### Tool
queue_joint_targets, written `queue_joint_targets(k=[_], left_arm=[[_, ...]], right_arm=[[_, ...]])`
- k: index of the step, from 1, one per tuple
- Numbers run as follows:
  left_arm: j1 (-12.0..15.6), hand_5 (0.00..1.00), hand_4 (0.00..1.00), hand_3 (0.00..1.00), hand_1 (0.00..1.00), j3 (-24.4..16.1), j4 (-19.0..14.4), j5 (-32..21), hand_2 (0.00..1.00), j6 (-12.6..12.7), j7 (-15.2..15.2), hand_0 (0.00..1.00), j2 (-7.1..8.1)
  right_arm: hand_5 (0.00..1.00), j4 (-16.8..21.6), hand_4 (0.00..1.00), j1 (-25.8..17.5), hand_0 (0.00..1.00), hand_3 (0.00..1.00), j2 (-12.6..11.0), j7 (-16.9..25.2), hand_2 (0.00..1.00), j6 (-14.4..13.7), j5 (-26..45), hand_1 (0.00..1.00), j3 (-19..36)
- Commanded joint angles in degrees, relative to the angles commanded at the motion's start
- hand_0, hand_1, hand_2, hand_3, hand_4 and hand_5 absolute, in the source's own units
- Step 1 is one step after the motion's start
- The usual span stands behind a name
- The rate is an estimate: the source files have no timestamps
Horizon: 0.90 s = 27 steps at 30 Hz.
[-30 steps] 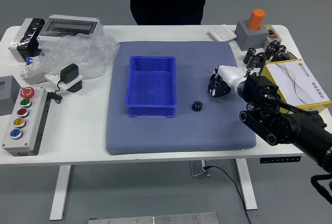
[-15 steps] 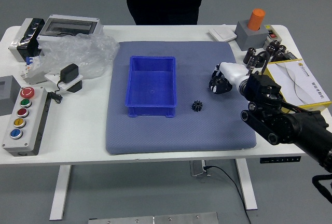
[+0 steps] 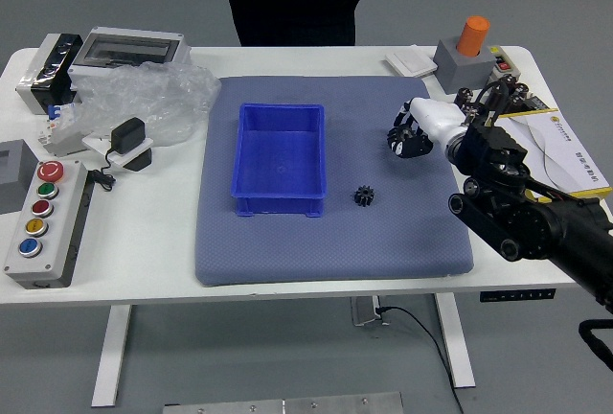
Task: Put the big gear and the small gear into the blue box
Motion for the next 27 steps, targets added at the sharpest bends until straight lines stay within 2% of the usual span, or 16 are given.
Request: queue_joint_targets(k=[9,16,22,27], left_arm=[[0.0,0.032,0.436,0.684,0.674,0.0,0.0,-0.2,0.676,0.1,0.0,0.725,0.16],[0.0,0.030,0.434,0.684,0.675,-0.2,0.0,-0.3,0.677,0.0,0.0,0.724,0.27],[-0.1,0.028,0.433,0.685,0.675,-0.4,0.0,-0.3,0.676,-0.1,-0.1,0.724,0.27],[0.0,0.028,0.433,0.685,0.675,-0.4,0.0,-0.3,0.676,-0.1,-0.1,0.724,0.31]], right_arm=[[0.060,4.2,0.652,0.0,0.665,0.526,-0.6,-1.1,0.509,-0.1,-1.8,0.516,2.6],[0.059,10.9,0.660,-0.2,0.665,0.523,-0.6,-2.5,0.509,-0.4,-3.8,0.515,4.1],[0.057,17.4,0.663,-0.2,0.665,0.521,0.3,-3.3,0.507,-0.7,-4.7,0.514,3.8],[0.057,20.8,0.663,-0.1,0.665,0.521,1.8,-3.6,0.507,-0.9,-4.9,0.514,3.4]])
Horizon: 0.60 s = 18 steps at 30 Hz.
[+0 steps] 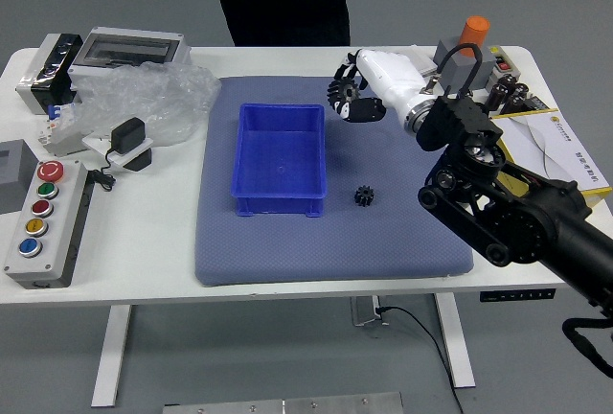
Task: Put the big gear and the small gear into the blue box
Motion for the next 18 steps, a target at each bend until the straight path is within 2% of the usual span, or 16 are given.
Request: queue_joint_targets(k=[5,18], left_arm=[[0.2,0.028,0.432,0.685,0.675,0.0,0.0,0.1,0.678,-0.1,0.1,0.724,-0.06],[0.4,0.026,0.431,0.685,0.675,0.1,0.0,0.7,0.677,-0.4,0.2,0.724,-0.24]], right_arm=[[0.059,1.1,0.665,-0.2,0.665,0.523,2.3,0.0,0.508,-0.4,0.0,0.515,-0.6],[0.055,0.7,0.674,-2.7,0.671,0.527,8.5,0.4,0.514,-1.5,0.4,0.519,-1.4]])
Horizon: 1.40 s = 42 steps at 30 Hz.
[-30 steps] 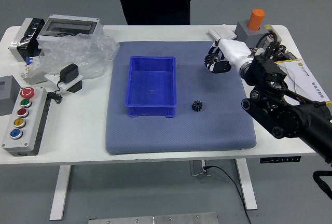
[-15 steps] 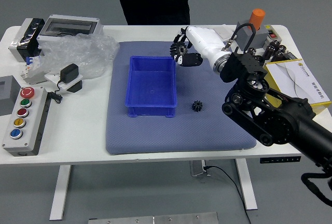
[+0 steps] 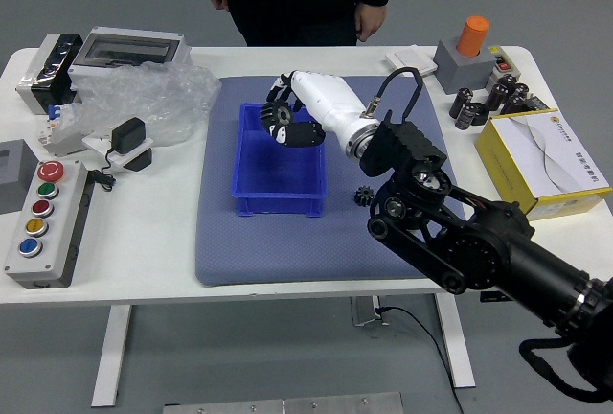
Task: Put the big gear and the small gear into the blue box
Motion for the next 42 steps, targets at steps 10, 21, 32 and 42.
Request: queue_joint_targets(k=[10,21,32,42], left_arm=[[0.1,0.021,0.429,0.685,0.675,-0.2,0.0,0.7,0.678,-0.3,0.1,0.724,-0.04],[0.1,0.017,0.429,0.688,0.675,-0.3,0.0,0.8,0.679,-0.3,0.0,0.724,-0.10],[0.0,0.016,0.427,0.686,0.675,-0.1,0.0,0.2,0.679,-0.1,-0.1,0.724,-0.05],[-0.2,0.018,0.427,0.685,0.675,-0.2,0.0,-0.2,0.679,0.1,-0.2,0.724,0.36]], right_arm=[[0.283,-1.3,0.697,-1.0,0.674,0.744,1.4,-1.6,0.681,4.0,1.3,0.618,1.1],[0.354,-1.3,0.856,-1.0,0.763,0.935,1.1,-1.9,0.848,5.5,2.4,0.705,2.4],[0.368,1.7,0.870,-1.8,0.758,0.871,-2.8,-2.5,0.822,6.1,2.8,0.698,4.3],[0.363,4.1,0.857,-3.2,0.742,0.821,-9.3,-4.1,0.799,7.6,3.9,0.684,3.8]])
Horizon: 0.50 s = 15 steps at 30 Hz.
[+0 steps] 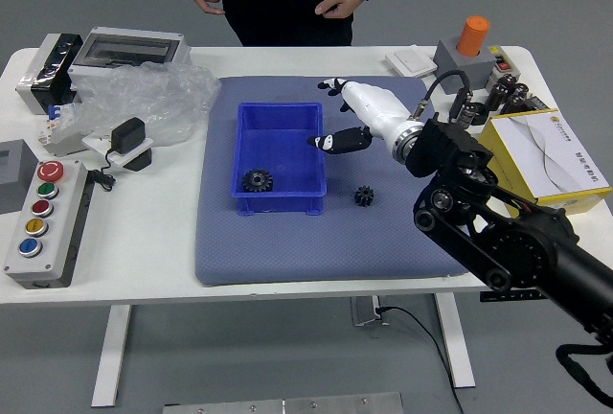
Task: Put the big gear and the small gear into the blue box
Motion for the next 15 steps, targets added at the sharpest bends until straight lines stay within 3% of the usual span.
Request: queue_joint_targets(k=[1,15], left_arm=[[0.0,0.018,0.426,0.685,0.675,0.0,0.0,0.0,0.679,0.0,0.0,0.725,0.03],[-0.3,0.016,0.424,0.685,0.675,0.0,0.0,-0.4,0.680,0.1,-0.2,0.725,0.44]], right_arm=[[0.356,0.2,0.846,-0.1,0.728,0.763,-0.5,-0.2,0.769,0.2,0.1,0.669,-0.3],[0.354,2.0,0.787,-0.7,0.718,0.701,-5.8,-2.1,0.727,3.1,2.0,0.649,-4.0]])
